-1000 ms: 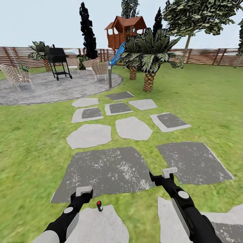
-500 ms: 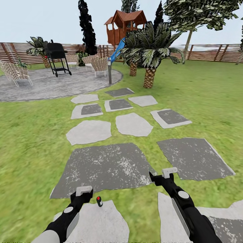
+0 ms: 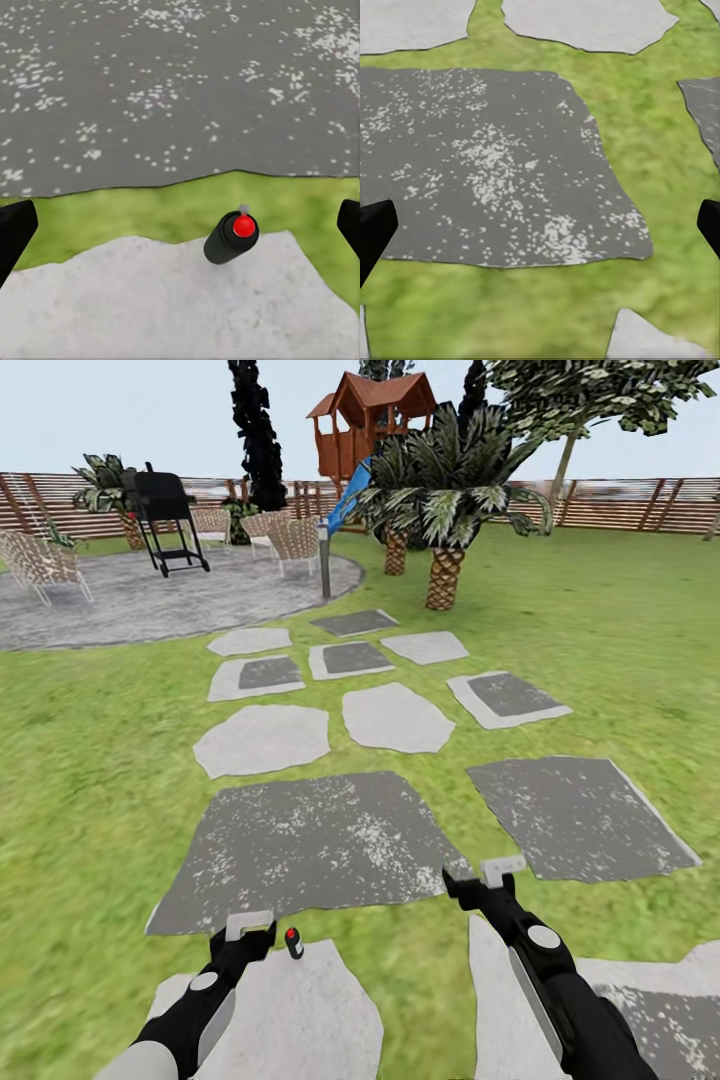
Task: In the garden, pick up the pesticide atomizer on the floor and spray pesticide onto both trees until each tree trunk is fully covered.
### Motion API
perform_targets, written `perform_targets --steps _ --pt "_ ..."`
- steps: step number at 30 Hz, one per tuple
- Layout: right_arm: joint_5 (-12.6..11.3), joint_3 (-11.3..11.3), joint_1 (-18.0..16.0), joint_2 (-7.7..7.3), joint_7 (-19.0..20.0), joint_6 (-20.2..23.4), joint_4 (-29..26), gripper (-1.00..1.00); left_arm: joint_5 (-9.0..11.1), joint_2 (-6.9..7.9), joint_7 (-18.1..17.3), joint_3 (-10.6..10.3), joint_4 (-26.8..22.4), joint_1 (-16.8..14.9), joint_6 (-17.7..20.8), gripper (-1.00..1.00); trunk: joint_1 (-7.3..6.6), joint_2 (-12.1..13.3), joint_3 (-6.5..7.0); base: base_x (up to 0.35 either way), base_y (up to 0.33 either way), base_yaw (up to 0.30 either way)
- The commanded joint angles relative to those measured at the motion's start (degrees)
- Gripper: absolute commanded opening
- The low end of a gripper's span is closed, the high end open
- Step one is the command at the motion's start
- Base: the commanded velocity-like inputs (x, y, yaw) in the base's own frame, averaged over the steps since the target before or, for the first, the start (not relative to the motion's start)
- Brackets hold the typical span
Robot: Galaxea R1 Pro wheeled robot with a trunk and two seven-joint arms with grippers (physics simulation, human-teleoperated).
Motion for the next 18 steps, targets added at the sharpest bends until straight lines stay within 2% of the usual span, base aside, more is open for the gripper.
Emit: perform_targets --steps 1,5,7,10,18 --pt "0.0 0.0 0.0 0.0 0.0 0.0 0.0 1.0 0.0 0.0 0.0 0.0 0.0 0.0 0.0 1.0 0.22 -0.4 -0.28 0.0 0.0 0.0" --pt "0.0 -0.4 0.0 0.0 0.0 0.0 0.0 1.0 0.0 0.0 0.0 0.0 0.0 0.0 0.0 1.0 1.1 -2.0 -1.36 0.0 0.0 0.0" --pt "0.0 -2.2 0.0 0.0 0.1 0.1 0.0 1.0 0.0 0.04 0.0 0.0 0.0 0.0 0.0 1.0 1.54 -2.8 -1.9 0.0 0.0 0.0" --pt "-0.1 -3.4 0.0 0.0 0.1 0.1 -0.5 1.0 0.0 0.01 0.0 0.0 0.0 0.0 -0.1 1.0 2.2 -4.0 -2.71 0.0 0.0 0.0" --pt "0.0 -3.8 0.0 0.0 0.2 0.1 -1.6 1.0 0.0 -0.08 0.0 0.0 0.0 0.0 -0.1 1.0 3.96 -7.2 -4.88 0.0 0.0 -0.014"
